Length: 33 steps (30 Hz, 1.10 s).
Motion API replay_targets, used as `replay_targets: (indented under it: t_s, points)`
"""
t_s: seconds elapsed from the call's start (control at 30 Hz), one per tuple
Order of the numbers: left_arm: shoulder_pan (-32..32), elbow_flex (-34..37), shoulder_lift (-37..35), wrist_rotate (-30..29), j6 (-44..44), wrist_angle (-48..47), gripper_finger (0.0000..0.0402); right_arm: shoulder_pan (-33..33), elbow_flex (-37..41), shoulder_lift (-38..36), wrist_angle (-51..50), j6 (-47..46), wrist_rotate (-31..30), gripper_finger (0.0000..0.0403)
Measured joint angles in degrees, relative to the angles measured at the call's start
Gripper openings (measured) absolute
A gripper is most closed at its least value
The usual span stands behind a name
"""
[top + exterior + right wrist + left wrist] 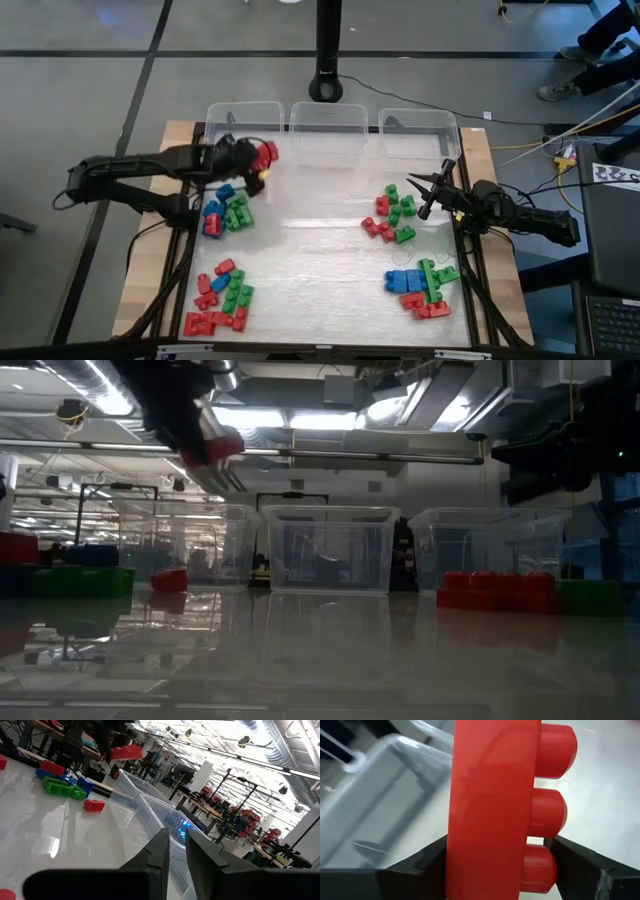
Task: Sort blocks
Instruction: Put the red game piece into the left transparent bin
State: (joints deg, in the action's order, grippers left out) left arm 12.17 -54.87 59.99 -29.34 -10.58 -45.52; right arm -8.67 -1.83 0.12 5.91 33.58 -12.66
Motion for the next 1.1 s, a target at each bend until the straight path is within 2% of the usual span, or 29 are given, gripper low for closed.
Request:
replay_targets:
  t_s: [0.23, 0.43, 0.6, 0.8, 1.1]
  points:
    - [14.7, 0.0, 0.6, 0.0, 6.5, 3.3, 0.0264, 0.0, 0.0, 0.0, 0.0, 0.0, 0.0, 0.0065]
    - [23.2, 0.0, 0.8, 0.0, 7.4, 3.7, 0.0265, 0.0, 0.0, 0.0, 0.0, 0.0, 0.0, 0.0065]
    - [27.3, 0.0, 1.6, 0.8, 9.1, 4.3, 0.0265, 0.0, 0.0, 0.0, 0.0, 0.0, 0.0, 0.0065]
    - [31.2, 0.0, 4.6, 6.1, 7.7, 3.4, 0.0265, 0.0, 0.0, 0.0, 0.0, 0.0, 0.0, 0.0065]
    - [33.8, 0.0, 6.4, 10.9, 7.0, 2.4, 0.0265, 0.0, 0.0, 0.0, 0.0, 0.0, 0.0, 0.0065]
